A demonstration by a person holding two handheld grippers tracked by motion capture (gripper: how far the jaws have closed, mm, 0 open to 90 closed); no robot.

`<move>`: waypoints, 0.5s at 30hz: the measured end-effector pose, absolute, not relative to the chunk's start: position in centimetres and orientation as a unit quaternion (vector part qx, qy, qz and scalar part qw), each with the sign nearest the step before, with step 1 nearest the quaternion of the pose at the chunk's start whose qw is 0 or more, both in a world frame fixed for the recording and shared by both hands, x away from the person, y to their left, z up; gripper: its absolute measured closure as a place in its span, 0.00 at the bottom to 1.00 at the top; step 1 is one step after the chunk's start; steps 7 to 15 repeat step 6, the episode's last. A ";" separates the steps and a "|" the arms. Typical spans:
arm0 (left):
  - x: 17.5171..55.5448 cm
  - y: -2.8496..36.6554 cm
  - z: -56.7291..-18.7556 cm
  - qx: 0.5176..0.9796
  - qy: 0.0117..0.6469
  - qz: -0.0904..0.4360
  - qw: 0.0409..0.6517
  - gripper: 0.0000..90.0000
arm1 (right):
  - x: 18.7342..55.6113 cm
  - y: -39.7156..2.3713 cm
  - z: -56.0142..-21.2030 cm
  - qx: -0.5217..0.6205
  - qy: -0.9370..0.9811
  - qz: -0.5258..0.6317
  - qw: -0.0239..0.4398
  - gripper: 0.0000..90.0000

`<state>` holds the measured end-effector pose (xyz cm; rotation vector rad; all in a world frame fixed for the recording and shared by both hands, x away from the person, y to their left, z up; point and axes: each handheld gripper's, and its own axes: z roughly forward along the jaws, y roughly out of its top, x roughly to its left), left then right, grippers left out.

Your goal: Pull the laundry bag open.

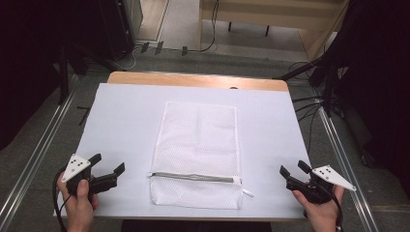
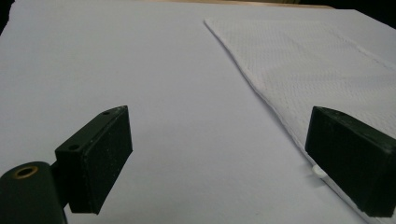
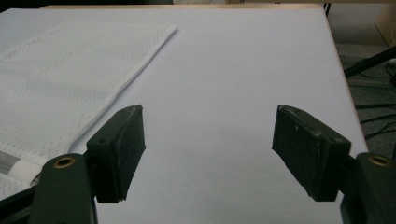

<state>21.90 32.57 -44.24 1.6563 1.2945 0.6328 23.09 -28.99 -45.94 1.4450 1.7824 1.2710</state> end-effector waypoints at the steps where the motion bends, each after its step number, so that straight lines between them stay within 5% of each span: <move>1: 21.9 32.6 -44.2 0.671 0.526 0.255 0.456 0.09 | 23.1 -29.1 -46.0 0.532 0.657 0.468 0.258 0.29; 15: 22.0 32.5 -44.3 0.675 0.523 0.255 0.454 0.09 | 23.3 -29.0 -46.1 0.533 0.658 0.467 0.255 0.29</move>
